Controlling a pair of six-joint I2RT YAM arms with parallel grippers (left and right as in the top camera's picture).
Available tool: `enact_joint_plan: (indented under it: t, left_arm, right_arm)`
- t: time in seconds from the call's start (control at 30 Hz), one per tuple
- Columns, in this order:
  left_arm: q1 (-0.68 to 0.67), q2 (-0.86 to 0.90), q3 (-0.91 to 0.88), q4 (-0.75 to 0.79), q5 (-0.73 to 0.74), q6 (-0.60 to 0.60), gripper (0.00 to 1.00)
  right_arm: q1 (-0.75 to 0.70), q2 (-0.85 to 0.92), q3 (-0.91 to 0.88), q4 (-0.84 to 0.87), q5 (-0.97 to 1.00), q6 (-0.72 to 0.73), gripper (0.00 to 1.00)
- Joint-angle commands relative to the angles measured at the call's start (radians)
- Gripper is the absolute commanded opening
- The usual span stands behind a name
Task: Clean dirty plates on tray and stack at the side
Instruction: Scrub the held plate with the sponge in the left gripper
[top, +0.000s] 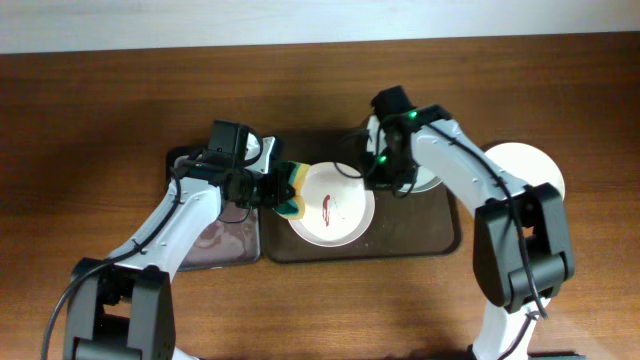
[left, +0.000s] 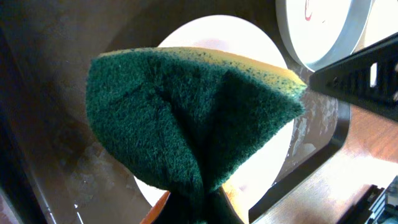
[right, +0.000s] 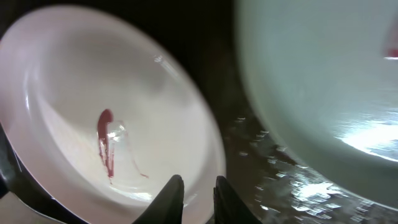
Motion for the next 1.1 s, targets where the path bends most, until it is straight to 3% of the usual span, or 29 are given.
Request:
enact_joint_plan:
  t: [0.0, 0.4, 0.7, 1.07]
  left_arm:
    - [-0.002, 0.006, 0.003, 0.002, 0.031, -0.002, 0.0]
    - [-0.003, 0.006, 0.003, 0.005, 0.031, -0.002, 0.0]
    - [-0.035, 0.006, 0.003, 0.011, 0.03, -0.008, 0.0]
    - [-0.108, 0.094, 0.003, 0.163, 0.083, -0.202, 0.0]
  right_arm:
    - [-0.058, -0.013, -0.027, -0.019, -0.006, 0.005, 0.21]
    - [-0.064, -0.011, -0.152, 0.066, -0.219, -0.067, 0.27]
    - [-0.064, -0.011, -0.241, 0.186, -0.21, 0.0, 0.31]
    - [-0.064, -0.011, -0.254, 0.214, -0.21, 0.009, 0.31]
